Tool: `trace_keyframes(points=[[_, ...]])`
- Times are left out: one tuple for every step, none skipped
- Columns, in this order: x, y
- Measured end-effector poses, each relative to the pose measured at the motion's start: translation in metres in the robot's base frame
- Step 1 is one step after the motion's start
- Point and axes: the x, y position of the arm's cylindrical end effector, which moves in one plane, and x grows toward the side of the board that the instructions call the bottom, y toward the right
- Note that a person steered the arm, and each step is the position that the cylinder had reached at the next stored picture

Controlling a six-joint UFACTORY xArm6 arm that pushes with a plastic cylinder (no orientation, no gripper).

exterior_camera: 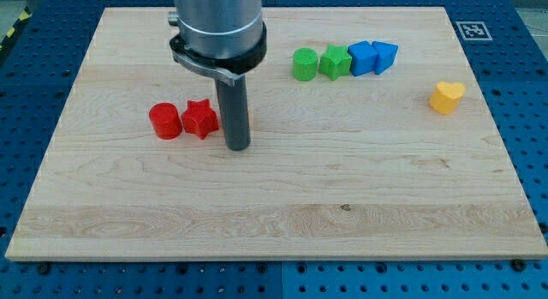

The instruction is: Move yellow hexagon close to the red star

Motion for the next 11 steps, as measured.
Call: trace_keyframes(points=[[0.011, 0.009], [-0.013, 0.009], [-0.015, 0.009], [-0.034, -0.003], [-0.034, -0.003], [-0.039, 0.036], [-0.079, 0.037], [-0.090, 0.023], [-0.095, 0.004], [-0.087, -0.013], [-0.087, -0.016]])
